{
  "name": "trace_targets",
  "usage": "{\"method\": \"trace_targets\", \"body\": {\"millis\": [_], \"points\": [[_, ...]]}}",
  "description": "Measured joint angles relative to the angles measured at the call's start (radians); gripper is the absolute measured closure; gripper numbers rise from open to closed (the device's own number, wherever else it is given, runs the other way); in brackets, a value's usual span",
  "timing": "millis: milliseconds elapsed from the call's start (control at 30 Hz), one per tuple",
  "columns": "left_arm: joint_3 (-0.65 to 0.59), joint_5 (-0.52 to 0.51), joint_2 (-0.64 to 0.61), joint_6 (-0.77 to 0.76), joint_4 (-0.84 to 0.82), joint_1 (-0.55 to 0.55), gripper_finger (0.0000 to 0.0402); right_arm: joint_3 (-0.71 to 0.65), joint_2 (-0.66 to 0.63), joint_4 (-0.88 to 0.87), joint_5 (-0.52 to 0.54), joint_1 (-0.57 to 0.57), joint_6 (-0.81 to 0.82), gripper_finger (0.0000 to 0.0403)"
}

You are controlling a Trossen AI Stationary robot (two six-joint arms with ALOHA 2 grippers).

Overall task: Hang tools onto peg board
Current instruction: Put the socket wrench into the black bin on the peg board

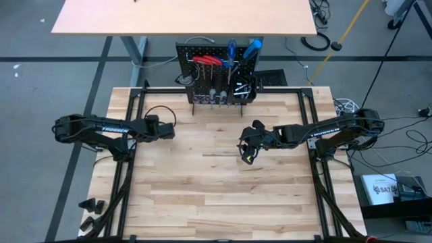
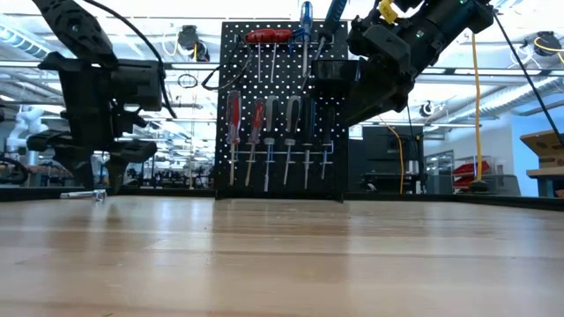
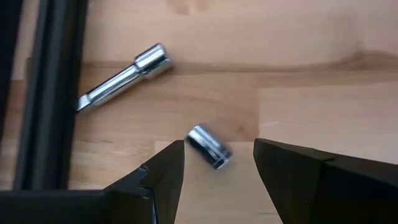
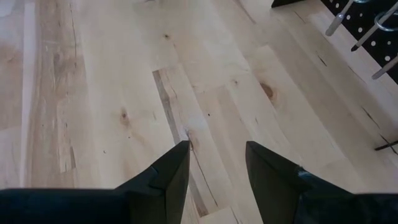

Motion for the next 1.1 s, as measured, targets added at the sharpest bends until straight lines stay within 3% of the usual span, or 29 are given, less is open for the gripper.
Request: {"method": "trace_targets", "body": {"millis": [333,667,1100], "points": [[0.000,0.001,0.013,-0.024,-0.005,0.000,0.0201,0.000,0.000,0.000,0.000,0.000,0.000,0.0254],[0.004,-0.008,0.111,-0.020,0.030,0.028,0.0201,0.000,0.000,0.000,0.000,0.000,0.000,0.0254],[0.002,0.003,0.117,0.068,0.063,0.031,0.0201,0.000,0.000,0.000,0.000,0.000,0.000,0.0254]]}}
